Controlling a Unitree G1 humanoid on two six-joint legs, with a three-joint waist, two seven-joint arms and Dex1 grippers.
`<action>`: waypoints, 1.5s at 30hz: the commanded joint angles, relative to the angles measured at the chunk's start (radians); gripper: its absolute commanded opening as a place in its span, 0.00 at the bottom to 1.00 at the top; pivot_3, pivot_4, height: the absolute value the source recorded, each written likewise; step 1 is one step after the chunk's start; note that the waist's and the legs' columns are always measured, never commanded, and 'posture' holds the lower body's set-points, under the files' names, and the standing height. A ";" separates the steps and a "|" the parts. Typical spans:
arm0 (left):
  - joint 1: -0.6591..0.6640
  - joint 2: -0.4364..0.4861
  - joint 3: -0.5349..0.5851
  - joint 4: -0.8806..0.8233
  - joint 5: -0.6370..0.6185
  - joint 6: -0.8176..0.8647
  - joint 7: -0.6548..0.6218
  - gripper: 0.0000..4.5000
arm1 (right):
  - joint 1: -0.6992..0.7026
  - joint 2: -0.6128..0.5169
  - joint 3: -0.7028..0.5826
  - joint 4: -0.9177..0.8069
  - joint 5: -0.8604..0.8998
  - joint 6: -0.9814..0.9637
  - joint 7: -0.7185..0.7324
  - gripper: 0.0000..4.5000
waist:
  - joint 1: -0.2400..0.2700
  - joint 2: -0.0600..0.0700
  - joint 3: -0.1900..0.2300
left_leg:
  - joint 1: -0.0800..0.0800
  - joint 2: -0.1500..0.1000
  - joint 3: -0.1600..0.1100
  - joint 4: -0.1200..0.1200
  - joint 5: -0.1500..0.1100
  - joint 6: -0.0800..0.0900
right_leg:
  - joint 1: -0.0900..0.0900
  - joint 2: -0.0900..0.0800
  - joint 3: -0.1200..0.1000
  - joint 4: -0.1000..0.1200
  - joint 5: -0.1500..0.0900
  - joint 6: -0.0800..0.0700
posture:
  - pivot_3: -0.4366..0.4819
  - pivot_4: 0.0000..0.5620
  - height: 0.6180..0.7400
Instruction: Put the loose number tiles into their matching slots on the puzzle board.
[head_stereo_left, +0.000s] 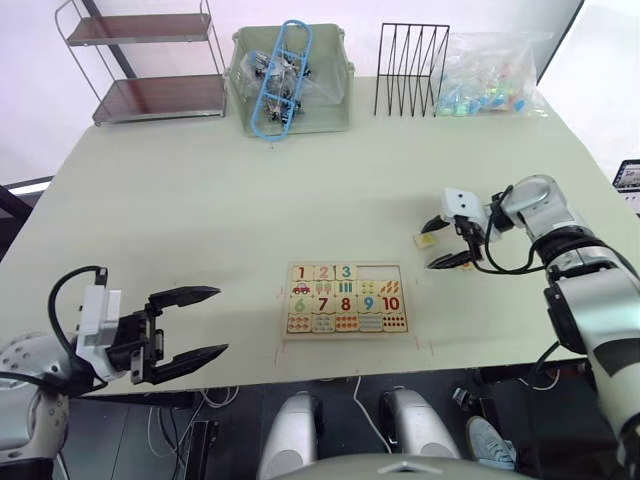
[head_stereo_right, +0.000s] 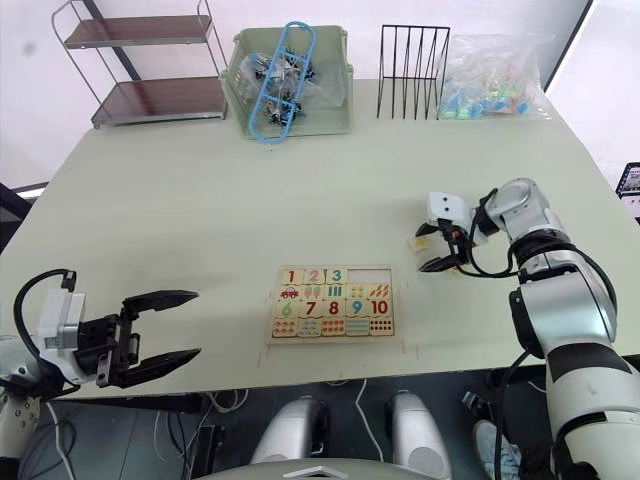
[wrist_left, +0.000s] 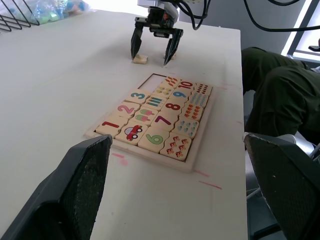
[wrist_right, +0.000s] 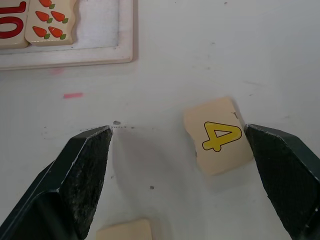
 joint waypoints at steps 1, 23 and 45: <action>-0.017 0.001 0.008 0.007 -0.002 -0.019 -0.014 1.00 | -0.001 -0.018 -0.020 -0.024 0.012 0.006 0.027 0.99 | 0.000 0.000 0.000 | 0.000 0.000 0.000 0.000 0.000 0.000 | 0.000 0.000 0.000 0.000 0.000 0.000 | 0.48 0.27 1.00; -0.068 0.005 -0.036 -0.050 0.000 0.031 0.040 1.00 | 0.097 -0.022 -0.078 -0.150 0.076 0.057 -0.080 0.99 | -0.001 0.001 0.000 | 0.000 0.000 -0.001 0.000 0.000 0.000 | 0.000 0.000 0.000 0.000 0.000 0.001 | 0.48 0.27 1.00; -0.067 0.003 -0.021 0.018 0.009 -0.008 -0.006 1.00 | 0.117 -0.030 -0.082 -0.184 0.105 0.074 -0.055 0.19 | -0.001 0.001 0.000 | 0.000 0.000 0.000 0.000 0.000 0.000 | 0.000 0.001 0.000 0.000 0.000 0.000 | 0.48 0.27 1.00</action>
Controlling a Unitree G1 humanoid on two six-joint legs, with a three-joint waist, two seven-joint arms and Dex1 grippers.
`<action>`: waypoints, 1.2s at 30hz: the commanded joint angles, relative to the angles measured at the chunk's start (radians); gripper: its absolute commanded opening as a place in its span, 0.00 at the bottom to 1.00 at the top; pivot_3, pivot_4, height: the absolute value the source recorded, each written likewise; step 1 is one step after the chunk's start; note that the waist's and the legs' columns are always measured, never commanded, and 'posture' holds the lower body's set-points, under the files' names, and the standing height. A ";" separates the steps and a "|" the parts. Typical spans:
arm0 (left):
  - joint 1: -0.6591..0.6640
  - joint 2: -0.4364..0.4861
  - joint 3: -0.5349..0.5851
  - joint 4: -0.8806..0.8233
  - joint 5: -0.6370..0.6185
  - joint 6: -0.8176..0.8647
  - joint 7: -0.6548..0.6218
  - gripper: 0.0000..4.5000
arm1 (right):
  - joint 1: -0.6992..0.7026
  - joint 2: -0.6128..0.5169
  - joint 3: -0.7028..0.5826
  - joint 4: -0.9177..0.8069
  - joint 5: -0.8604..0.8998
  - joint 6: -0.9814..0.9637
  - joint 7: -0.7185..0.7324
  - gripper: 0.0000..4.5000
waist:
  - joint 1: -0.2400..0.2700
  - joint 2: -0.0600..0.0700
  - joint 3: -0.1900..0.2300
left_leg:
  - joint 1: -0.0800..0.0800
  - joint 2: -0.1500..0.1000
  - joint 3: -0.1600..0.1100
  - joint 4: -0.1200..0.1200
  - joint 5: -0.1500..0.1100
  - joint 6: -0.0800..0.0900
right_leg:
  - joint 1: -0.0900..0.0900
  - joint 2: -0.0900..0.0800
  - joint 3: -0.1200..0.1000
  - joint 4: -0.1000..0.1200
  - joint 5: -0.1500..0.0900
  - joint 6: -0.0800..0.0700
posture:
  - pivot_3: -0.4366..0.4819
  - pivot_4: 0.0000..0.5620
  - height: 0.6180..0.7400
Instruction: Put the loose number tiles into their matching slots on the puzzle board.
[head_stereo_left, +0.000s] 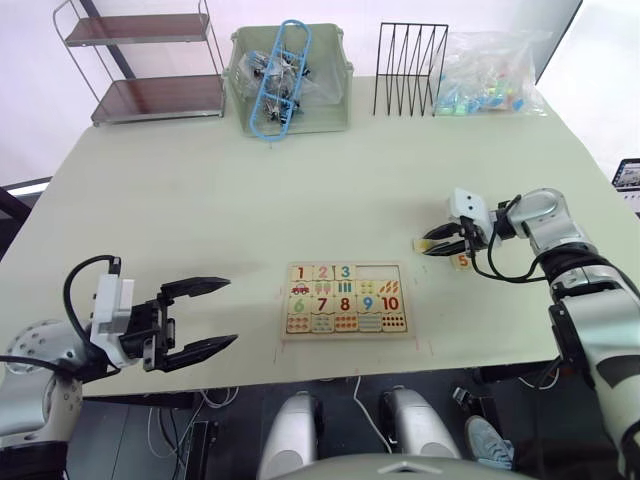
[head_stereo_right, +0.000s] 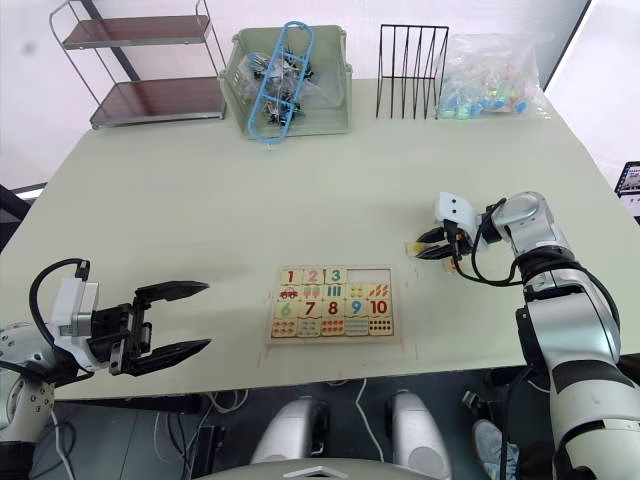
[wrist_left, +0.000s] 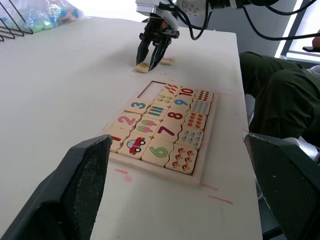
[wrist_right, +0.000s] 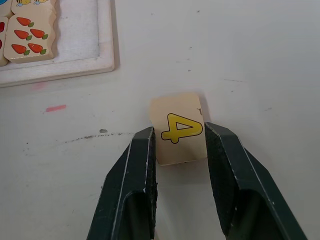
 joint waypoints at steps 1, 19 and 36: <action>0.003 0.003 0.023 0.006 -0.006 -0.021 -0.015 1.00 | 0.005 -0.021 -0.025 -0.068 0.031 0.030 0.018 0.19 | 0.000 0.000 0.000 | 0.000 0.000 0.000 0.000 0.000 0.000 | 0.000 0.000 0.000 0.000 0.000 0.000 | 0.48 0.27 1.00; -0.033 0.002 -0.009 0.083 0.023 -0.076 -0.065 1.00 | 0.316 -0.172 0.013 -1.210 0.178 0.879 -0.059 0.19 | 0.002 0.000 0.000 | -0.001 0.000 -0.003 0.000 0.000 0.000 | -0.002 0.000 0.000 0.000 0.000 0.000 | 0.48 0.27 1.00; -0.090 0.021 -0.034 0.096 0.066 -0.052 -0.028 1.00 | 0.122 -0.165 0.298 -1.452 0.194 1.340 -0.227 0.19 | 0.003 0.000 0.001 | -0.003 0.001 -0.004 0.000 0.000 0.000 | -0.004 -0.001 0.000 0.000 0.000 0.000 | 0.48 0.27 1.00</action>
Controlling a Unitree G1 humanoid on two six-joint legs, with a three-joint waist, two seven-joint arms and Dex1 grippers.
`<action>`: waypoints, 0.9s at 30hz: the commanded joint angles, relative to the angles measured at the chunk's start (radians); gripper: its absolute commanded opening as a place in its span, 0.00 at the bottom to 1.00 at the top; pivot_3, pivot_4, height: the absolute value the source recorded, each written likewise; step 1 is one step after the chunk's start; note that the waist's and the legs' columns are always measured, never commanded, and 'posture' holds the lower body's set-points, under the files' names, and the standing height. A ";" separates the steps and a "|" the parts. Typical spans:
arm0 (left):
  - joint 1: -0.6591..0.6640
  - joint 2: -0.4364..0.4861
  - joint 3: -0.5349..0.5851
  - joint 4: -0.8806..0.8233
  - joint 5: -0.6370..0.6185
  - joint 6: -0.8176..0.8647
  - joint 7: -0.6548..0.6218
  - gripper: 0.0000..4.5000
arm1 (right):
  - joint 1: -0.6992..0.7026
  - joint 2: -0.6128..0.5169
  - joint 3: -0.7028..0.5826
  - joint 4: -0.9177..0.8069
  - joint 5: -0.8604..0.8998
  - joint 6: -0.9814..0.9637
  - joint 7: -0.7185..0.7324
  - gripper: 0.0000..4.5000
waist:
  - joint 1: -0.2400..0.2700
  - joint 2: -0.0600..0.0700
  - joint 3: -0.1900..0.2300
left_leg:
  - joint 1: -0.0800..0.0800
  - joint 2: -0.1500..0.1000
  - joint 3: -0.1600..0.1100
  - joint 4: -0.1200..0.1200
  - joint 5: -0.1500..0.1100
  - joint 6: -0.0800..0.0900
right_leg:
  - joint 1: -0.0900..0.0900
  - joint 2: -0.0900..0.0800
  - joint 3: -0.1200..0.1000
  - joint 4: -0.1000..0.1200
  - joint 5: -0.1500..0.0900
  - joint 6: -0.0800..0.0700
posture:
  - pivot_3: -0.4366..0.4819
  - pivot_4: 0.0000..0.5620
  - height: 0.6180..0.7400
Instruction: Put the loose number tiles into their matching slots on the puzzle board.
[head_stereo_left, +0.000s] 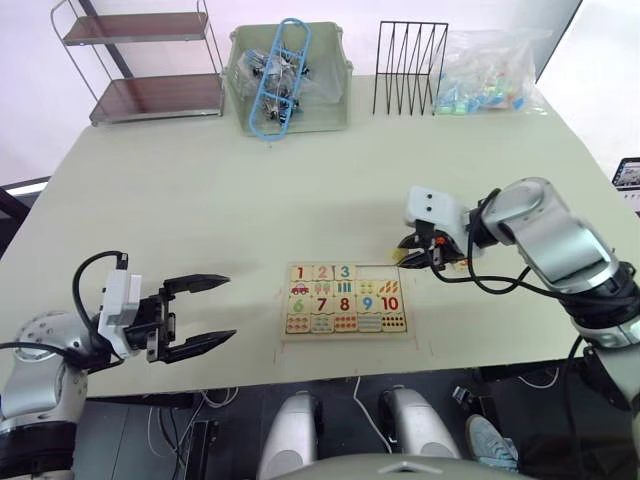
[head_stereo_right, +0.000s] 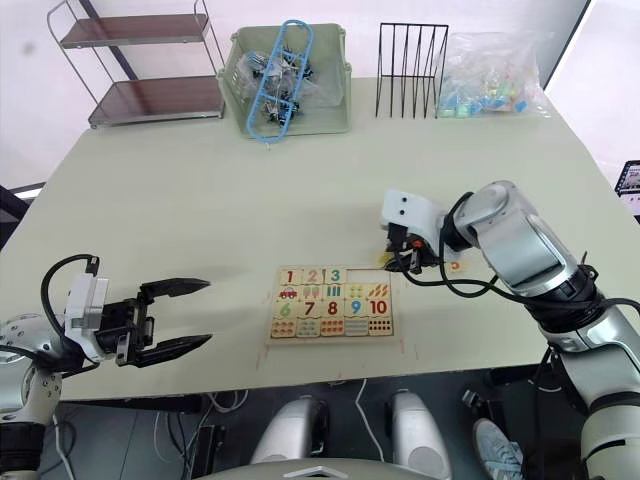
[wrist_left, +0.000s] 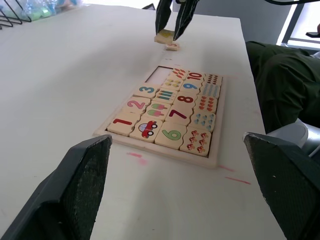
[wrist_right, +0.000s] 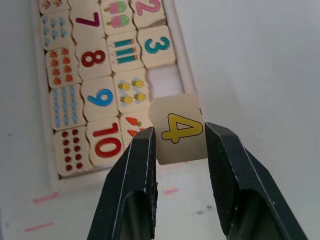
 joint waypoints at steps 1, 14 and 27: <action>0.010 0.016 0.004 -0.055 0.002 0.015 0.025 1.00 | -0.047 0.016 0.023 -0.042 0.026 0.055 -0.034 0.19 | 0.001 0.000 0.000 | 0.000 0.000 0.000 0.000 0.000 0.000 | 0.000 0.000 0.000 0.000 0.000 0.000 | 0.48 0.27 1.00; 0.039 0.009 0.006 -0.134 -0.001 0.059 0.094 1.00 | -0.192 0.140 0.193 0.041 0.056 0.215 -0.175 0.19 | -0.002 0.000 0.000 | 0.000 0.001 0.000 0.000 0.000 0.000 | 0.000 -0.001 0.000 0.000 0.000 0.000 | 0.48 0.27 1.00; 0.053 0.002 0.005 -0.167 -0.007 0.072 0.117 1.00 | -0.256 0.167 0.300 0.137 0.065 0.169 -0.208 0.19 | -0.002 0.000 0.000 | -0.001 0.000 -0.001 0.000 0.000 0.000 | -0.002 -0.001 -0.001 0.000 0.000 0.000 | 0.48 0.27 1.00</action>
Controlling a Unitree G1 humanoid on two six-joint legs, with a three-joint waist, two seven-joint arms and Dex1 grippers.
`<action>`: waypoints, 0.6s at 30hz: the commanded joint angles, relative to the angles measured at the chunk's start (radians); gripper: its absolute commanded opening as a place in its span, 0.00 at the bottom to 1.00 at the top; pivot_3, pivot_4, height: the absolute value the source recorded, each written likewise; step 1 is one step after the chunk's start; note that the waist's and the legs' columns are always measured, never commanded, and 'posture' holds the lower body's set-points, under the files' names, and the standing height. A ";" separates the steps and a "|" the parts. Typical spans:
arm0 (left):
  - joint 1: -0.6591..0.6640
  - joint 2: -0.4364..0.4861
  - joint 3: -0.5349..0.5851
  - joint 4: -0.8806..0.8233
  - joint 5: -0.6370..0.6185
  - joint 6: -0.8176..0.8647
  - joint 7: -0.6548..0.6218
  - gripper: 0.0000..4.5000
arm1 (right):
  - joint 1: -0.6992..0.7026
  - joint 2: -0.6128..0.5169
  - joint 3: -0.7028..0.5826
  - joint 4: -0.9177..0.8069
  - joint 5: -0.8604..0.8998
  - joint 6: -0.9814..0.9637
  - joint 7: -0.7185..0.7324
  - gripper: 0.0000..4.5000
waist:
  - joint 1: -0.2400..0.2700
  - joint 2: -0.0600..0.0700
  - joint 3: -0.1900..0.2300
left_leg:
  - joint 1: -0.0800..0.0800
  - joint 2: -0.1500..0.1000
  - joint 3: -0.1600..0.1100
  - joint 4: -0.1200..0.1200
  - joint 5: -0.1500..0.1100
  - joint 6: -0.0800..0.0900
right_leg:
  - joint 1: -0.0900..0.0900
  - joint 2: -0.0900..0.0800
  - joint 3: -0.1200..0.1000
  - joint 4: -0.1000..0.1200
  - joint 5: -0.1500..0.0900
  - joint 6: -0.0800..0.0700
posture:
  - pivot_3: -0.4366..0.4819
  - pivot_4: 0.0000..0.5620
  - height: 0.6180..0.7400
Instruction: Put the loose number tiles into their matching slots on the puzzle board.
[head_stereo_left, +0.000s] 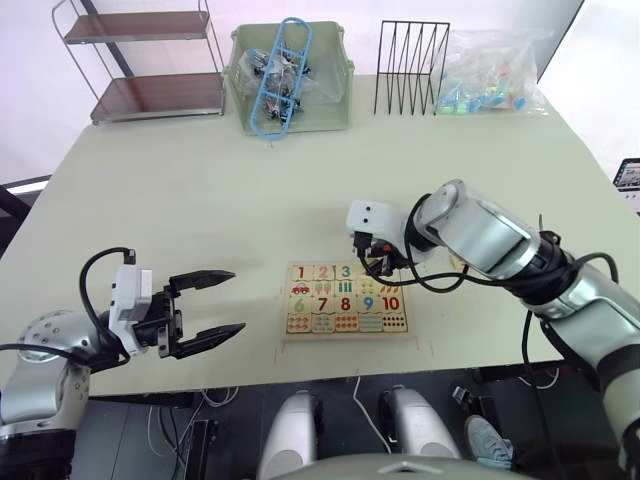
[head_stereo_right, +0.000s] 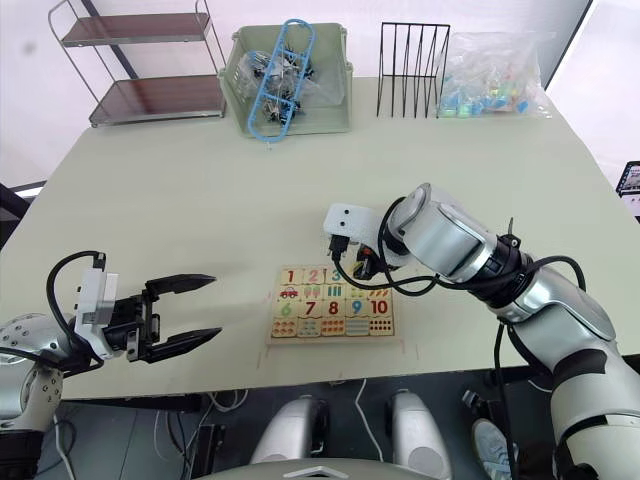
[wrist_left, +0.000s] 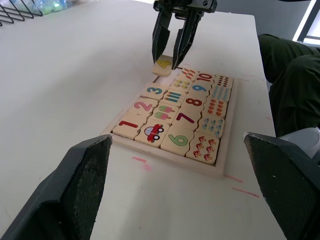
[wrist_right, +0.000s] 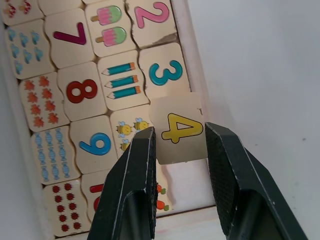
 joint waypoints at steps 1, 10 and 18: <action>0.013 0.001 0.008 -0.037 -0.016 0.002 0.006 1.00 | -0.030 0.002 0.003 -0.001 0.002 -0.021 -0.001 0.19 | 0.000 0.000 0.000 | 0.000 0.000 0.000 0.000 0.000 0.000 | 0.000 0.000 0.000 0.000 0.000 0.000 | 0.48 0.27 1.00; 0.047 -0.007 0.015 -0.067 -0.019 -0.002 0.018 1.00 | -0.028 0.011 0.024 0.029 -0.005 -0.049 -0.006 0.19 | -0.001 0.000 0.000 | 0.000 0.000 0.000 0.000 0.000 0.000 | 0.000 0.000 0.000 0.000 0.000 0.000 | 0.48 0.27 1.00; 0.077 -0.015 0.021 -0.114 -0.033 0.012 0.050 1.00 | -0.025 0.012 0.037 0.036 -0.009 -0.063 -0.005 0.19 | -0.001 0.000 0.000 | 0.000 0.000 0.000 0.000 0.000 0.000 | 0.000 0.000 0.000 0.000 0.000 0.000 | 0.48 0.27 1.00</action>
